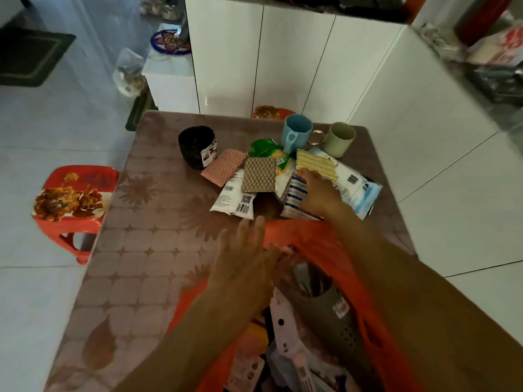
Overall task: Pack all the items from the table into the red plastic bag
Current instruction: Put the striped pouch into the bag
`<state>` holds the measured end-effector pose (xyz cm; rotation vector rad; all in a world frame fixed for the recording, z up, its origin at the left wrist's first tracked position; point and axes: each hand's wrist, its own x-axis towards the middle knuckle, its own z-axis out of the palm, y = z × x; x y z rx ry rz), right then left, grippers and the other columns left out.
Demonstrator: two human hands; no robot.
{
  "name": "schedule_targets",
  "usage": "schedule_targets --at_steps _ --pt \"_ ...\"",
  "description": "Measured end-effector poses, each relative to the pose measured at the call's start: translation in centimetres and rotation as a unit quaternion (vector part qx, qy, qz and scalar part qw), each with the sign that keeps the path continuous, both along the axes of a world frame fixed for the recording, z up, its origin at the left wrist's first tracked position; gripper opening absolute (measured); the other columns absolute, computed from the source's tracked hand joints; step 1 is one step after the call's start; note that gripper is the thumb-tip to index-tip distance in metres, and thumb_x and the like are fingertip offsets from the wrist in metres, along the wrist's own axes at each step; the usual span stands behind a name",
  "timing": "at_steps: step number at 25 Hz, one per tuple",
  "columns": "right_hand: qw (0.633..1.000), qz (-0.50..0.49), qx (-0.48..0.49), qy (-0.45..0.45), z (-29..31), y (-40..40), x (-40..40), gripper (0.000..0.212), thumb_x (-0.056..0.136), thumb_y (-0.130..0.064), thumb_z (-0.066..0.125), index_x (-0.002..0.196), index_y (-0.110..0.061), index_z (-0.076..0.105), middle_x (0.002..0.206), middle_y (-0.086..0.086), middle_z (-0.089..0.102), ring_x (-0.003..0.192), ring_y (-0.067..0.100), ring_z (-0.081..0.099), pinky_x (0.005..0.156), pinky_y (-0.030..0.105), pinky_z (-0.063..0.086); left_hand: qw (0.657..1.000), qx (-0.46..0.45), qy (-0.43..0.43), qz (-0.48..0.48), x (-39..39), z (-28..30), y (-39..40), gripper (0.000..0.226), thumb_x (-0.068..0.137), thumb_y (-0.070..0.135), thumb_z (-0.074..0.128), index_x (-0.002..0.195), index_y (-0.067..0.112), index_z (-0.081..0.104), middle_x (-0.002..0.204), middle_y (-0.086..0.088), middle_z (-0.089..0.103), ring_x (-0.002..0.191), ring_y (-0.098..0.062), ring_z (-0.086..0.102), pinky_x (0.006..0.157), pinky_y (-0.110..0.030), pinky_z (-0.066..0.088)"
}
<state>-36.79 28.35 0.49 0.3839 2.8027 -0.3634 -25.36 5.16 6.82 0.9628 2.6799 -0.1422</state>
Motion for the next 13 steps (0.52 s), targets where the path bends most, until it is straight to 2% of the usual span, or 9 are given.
schedule_targets --at_steps 2,3,5,8,9,11,13 --pt "1.0 0.019 -0.001 -0.017 -2.4 1.1 -0.5 0.102 0.076 -0.03 0.079 0.154 -0.021 0.014 0.156 0.011 0.032 0.136 0.036 0.038 0.105 0.052 0.039 1.0 -0.01 -0.014 0.021 -0.6 -2.4 -1.8 0.07 0.084 0.046 0.06 0.143 0.035 0.023 0.16 -0.013 -0.01 0.145 -0.038 -0.005 0.113 -0.058 0.012" --pt "1.0 0.011 0.003 -0.015 -3.2 1.4 -0.2 0.103 0.071 -0.033 0.083 0.152 -0.019 0.02 0.153 0.01 0.037 0.134 0.034 0.042 0.104 0.052 0.04 0.999 -0.014 -0.032 0.03 -0.7 -3.0 -2.5 0.075 0.082 0.049 0.062 0.143 0.035 0.021 0.16 -0.013 -0.007 0.146 -0.037 -0.001 0.113 -0.056 0.015" --pt "1.0 -0.003 -0.018 0.001 -3.8 1.1 0.8 0.089 0.066 -0.036 0.087 0.138 -0.014 0.039 0.138 0.011 0.052 0.122 0.033 0.052 0.094 0.044 0.044 0.998 -0.012 -0.047 0.039 -0.4 -3.2 -3.5 0.079 0.081 0.057 0.06 0.144 0.031 0.021 0.159 -0.011 0.007 0.142 -0.033 0.016 0.11 -0.05 0.025" --pt "0.989 -0.002 -0.121 0.088 -1.8 -0.5 2.5 0.055 0.074 -0.028 0.082 0.117 -0.011 0.052 0.115 0.008 0.06 0.106 0.028 0.058 0.08 0.034 0.045 0.995 0.053 -0.056 0.063 -0.1 -2.0 -4.3 0.068 0.079 0.052 0.054 0.139 0.028 0.031 0.144 -0.003 0.036 0.12 -0.021 0.044 0.09 -0.033 0.044" --pt "0.977 -0.015 -0.155 0.149 0.0 -0.9 3.3 0.052 0.075 -0.028 0.08 0.117 -0.013 0.053 0.113 0.003 0.059 0.103 0.023 0.058 0.079 0.032 0.044 0.99 0.083 -0.071 0.085 -0.1 -1.5 -4.5 0.065 0.078 0.049 0.054 0.137 0.028 0.034 0.138 -0.001 0.043 0.113 -0.019 0.048 0.085 -0.031 0.046" --pt "0.929 -0.065 -0.258 0.258 4.7 -1.6 6.0 0.054 0.074 -0.035 0.08 0.121 -0.028 0.054 0.11 -0.015 0.061 0.097 0.008 0.061 0.077 0.023 0.047 0.976 0.146 -0.092 0.136 0.3 -0.5 -4.8 0.057 0.083 0.034 0.06 0.136 0.028 0.039 0.132 -0.001 0.051 0.11 -0.02 0.053 0.087 -0.033 0.047" --pt "0.876 -0.073 -0.408 0.249 9.0 -1.9 10.4 0.051 0.066 -0.047 0.082 0.11 -0.052 0.055 0.104 -0.024 0.068 0.093 -0.003 0.066 0.068 0.013 0.054 0.961 0.194 -0.096 0.175 0.7 0.4 -4.7 0.054 0.086 0.018 0.059 0.137 0.027 0.042 0.134 -0.003 0.053 0.115 -0.022 0.054 0.093 -0.035 0.045"
